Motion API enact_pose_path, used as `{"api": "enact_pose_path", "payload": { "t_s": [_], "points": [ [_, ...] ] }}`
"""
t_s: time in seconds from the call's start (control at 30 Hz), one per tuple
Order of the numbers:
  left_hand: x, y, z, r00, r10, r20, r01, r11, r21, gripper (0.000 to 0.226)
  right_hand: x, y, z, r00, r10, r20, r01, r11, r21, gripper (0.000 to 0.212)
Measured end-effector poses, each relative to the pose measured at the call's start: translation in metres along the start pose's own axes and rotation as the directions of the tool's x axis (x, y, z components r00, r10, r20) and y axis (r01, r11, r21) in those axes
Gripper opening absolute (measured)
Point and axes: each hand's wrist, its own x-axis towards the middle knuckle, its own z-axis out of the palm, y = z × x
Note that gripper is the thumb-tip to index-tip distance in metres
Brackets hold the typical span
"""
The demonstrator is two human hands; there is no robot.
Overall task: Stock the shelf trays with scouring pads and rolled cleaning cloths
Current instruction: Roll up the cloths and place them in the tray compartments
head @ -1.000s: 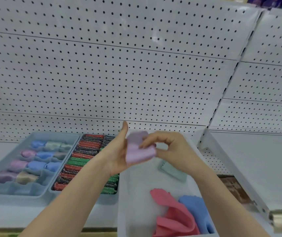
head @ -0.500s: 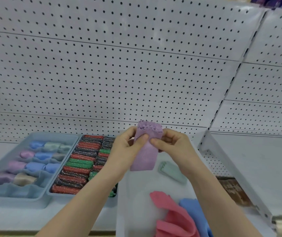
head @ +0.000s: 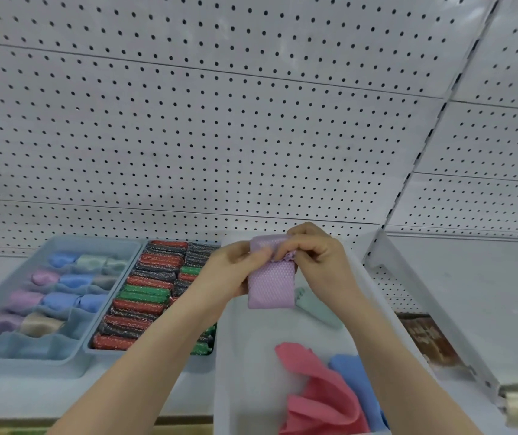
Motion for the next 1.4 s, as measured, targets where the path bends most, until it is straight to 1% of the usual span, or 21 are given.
{"api": "enact_pose_path", "payload": {
  "t_s": [0.07, 0.13, 0.2, 0.27, 0.33, 0.37, 0.43, 0.5, 0.6, 0.67, 0.73, 0.8, 0.87, 0.93, 1.0, 1.03, 1.1, 1.17, 1.23, 1.33, 1.4],
  "points": [
    [0.000, -0.004, -0.002, 0.999, 0.005, -0.034, -0.004, 1.000, 0.024, 0.029, -0.001, 0.002, 0.002, 0.999, -0.034, 0.030, 0.036, 0.995, -0.096, 0.051],
    [-0.001, -0.007, -0.006, 0.997, 0.017, -0.073, -0.016, 1.000, 0.008, 0.025, -0.004, 0.001, 0.004, 0.996, -0.022, 0.081, 0.027, 0.998, -0.061, 0.052],
    [-0.002, -0.009, -0.012, 0.993, 0.049, -0.111, -0.048, 0.999, 0.008, 0.021, -0.006, -0.006, 0.006, 0.994, 0.063, 0.088, -0.075, 0.988, 0.135, 0.048],
    [-0.004, -0.010, -0.019, 0.984, 0.116, -0.135, -0.112, 0.993, 0.037, 0.019, -0.009, -0.011, 0.012, 0.971, 0.197, 0.136, -0.229, 0.931, 0.283, 0.034],
    [-0.005, -0.011, -0.028, 0.972, 0.190, -0.139, -0.181, 0.981, 0.075, 0.023, -0.013, -0.013, 0.023, 0.927, 0.287, 0.243, -0.348, 0.898, 0.270, 0.036],
    [-0.006, -0.010, -0.033, 0.967, 0.214, -0.140, -0.203, 0.975, 0.095, 0.026, -0.016, -0.012, 0.030, 0.914, 0.298, 0.275, -0.368, 0.895, 0.252, 0.035],
    [-0.009, -0.009, -0.044, 0.963, 0.229, -0.142, -0.213, 0.970, 0.119, 0.032, -0.018, -0.014, 0.046, 0.924, 0.295, 0.244, -0.360, 0.887, 0.291, 0.031],
    [-0.013, -0.010, -0.058, 0.968, 0.207, -0.143, -0.190, 0.973, 0.128, 0.030, -0.016, -0.018, 0.061, 0.937, 0.294, 0.187, -0.345, 0.858, 0.380, 0.030],
    [-0.018, -0.009, -0.083, 0.985, 0.105, -0.140, -0.092, 0.991, 0.094, 0.024, -0.011, -0.023, 0.084, 0.951, 0.288, 0.116, -0.310, 0.859, 0.407, 0.035],
    [-0.019, -0.006, -0.101, 0.993, 0.014, -0.119, -0.018, 0.999, -0.034, 0.023, -0.006, -0.022, 0.100, 0.964, 0.258, 0.069, -0.266, 0.902, 0.341, 0.046],
    [-0.020, -0.001, -0.120, 0.996, -0.065, -0.063, 0.054, 0.985, -0.163, 0.024, 0.000, -0.020, 0.115, 0.979, 0.201, 0.021, -0.201, 0.959, 0.198, 0.055],
    [-0.020, 0.000, -0.139, 0.996, -0.089, -0.001, 0.088, 0.977, -0.195, 0.026, 0.005, -0.023, 0.132, 0.986, 0.167, 0.015, -0.168, 0.983, 0.070, 0.061],
    [-0.021, -0.004, -0.158, 0.997, -0.076, 0.011, 0.077, 0.984, -0.160, 0.020, 0.010, -0.029, 0.149, 0.979, 0.198, 0.040, -0.200, 0.978, 0.062, 0.065],
    [-0.020, -0.008, -0.178, 0.997, -0.067, -0.025, 0.063, 0.987, -0.149, 0.020, 0.014, -0.035, 0.167, 0.957, 0.284, 0.065, -0.291, 0.940, 0.176, 0.066],
    [-0.021, -0.012, -0.200, 0.998, -0.037, -0.060, 0.030, 0.995, -0.100, 0.029, 0.018, -0.042, 0.184, 0.911, 0.395, 0.115, -0.411, 0.871, 0.270, 0.055],
    [-0.022, -0.014, -0.211, 0.998, -0.001, -0.060, -0.003, 0.998, -0.055, 0.033, 0.021, -0.046, 0.192, 0.887, 0.433, 0.157, -0.461, 0.846, 0.268, 0.042],
    [-0.027, -0.017, -0.232, 0.995, 0.101, -0.019, -0.099, 0.993, 0.067, 0.037, 0.023, -0.048, 0.209, 0.846, 0.468, 0.256, -0.515, 0.841, 0.165, 0.022],
    [-0.034, -0.019, -0.253, 0.987, 0.160, 0.030, -0.162, 0.969, 0.185, 0.039, 0.025, -0.042, 0.228, 0.839, 0.451, 0.305, -0.467, 0.884, -0.024, 0.019],
    [-0.041, -0.024, -0.276, 0.983, 0.179, 0.040, -0.184, 0.950, 0.253, 0.038, 0.025, -0.037, 0.250, 0.848, 0.431, 0.307, -0.396, 0.902, -0.172, 0.015],
    [-0.054, -0.040, -0.314, 0.980, 0.198, 0.024, -0.190, 0.885, 0.425, 0.035, 0.019, -0.028, 0.282, 0.849, 0.415, 0.327, -0.317, 0.895, -0.313, 0.012],
    [-0.065, -0.054, -0.340, 0.978, 0.201, -0.046, -0.149, 0.845, 0.514, 0.032, 0.010, -0.023, 0.301, 0.861, 0.396, 0.319, -0.263, 0.884, -0.386, 0.013]
  ]
}}
